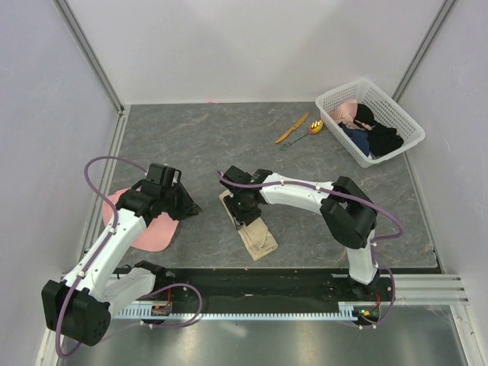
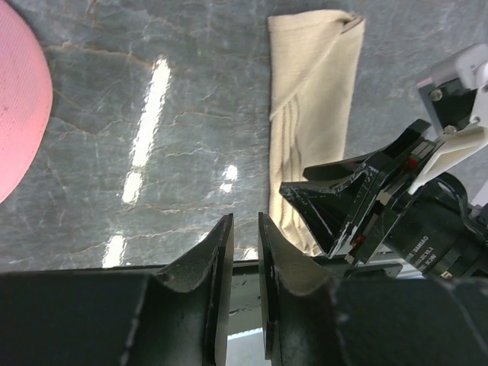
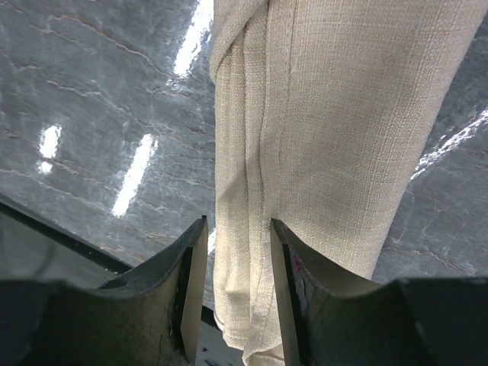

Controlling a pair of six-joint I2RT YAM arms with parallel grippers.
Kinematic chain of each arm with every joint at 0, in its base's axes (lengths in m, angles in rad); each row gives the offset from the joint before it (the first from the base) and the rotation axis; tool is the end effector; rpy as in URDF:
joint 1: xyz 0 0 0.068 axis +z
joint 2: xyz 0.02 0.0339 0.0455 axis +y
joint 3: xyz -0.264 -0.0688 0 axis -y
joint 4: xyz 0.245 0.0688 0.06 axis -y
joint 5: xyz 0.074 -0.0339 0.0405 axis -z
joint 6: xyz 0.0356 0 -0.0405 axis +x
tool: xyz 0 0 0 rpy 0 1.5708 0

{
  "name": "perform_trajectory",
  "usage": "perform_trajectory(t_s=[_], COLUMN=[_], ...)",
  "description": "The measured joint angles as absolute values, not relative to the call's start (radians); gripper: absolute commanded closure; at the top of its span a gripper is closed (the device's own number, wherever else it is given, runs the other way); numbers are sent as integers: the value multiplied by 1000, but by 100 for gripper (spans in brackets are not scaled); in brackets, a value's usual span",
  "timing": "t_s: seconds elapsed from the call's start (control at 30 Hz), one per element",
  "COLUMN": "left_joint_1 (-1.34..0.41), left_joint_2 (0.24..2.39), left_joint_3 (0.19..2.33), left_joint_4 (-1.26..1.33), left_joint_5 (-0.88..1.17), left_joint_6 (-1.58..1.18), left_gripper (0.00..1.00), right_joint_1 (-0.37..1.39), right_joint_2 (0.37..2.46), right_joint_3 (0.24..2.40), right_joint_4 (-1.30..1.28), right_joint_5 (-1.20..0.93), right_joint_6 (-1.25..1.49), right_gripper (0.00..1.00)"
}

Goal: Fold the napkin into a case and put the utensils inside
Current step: Pick up the smaller rectangle-folded napkin from the center of the board.

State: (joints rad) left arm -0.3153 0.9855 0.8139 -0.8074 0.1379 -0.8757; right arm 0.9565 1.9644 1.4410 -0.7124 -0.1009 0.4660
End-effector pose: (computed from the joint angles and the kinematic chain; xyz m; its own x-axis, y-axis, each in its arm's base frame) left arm 0.1760 -0.0626 0.2602 -0.7972 -0.5401 -0.2697 -0.3626 0.7855 -0.5015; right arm 0.2273 0.3285 0.1835 -0.8602 -0.4440 -0.2510 -0.4988 0.8349 0.2327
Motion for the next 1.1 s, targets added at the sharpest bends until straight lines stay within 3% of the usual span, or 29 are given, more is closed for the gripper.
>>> perform_trajectory(t_s=[0.37,0.5,0.73,0.93,1.1], left_joint_1=[-315,-315,-315,-315,-315], left_joint_2=[978,968,915,884,881], left_joint_3=[797,794,772,772,799], left_joint_4=[-826,-831,-841,-868,-905], left_joint_5=[140,140,140,140,134], left_joint_6=[-876,-876,-876,-876,-874], left_gripper=[74,74,74,74,74], right_joint_1=[1035,1091,1137,1137,1121], right_joint_2=[2038,2062,2076,2076,2049], right_joint_3=[1499,1530,1542,1570,1622], right_joint_4=[-753,-788,-812,-837,-835], right_joint_5=[60,186,312,294,162], right_joint_6=[493,521,548,543,532], right_gripper=[54,62,100,100,100])
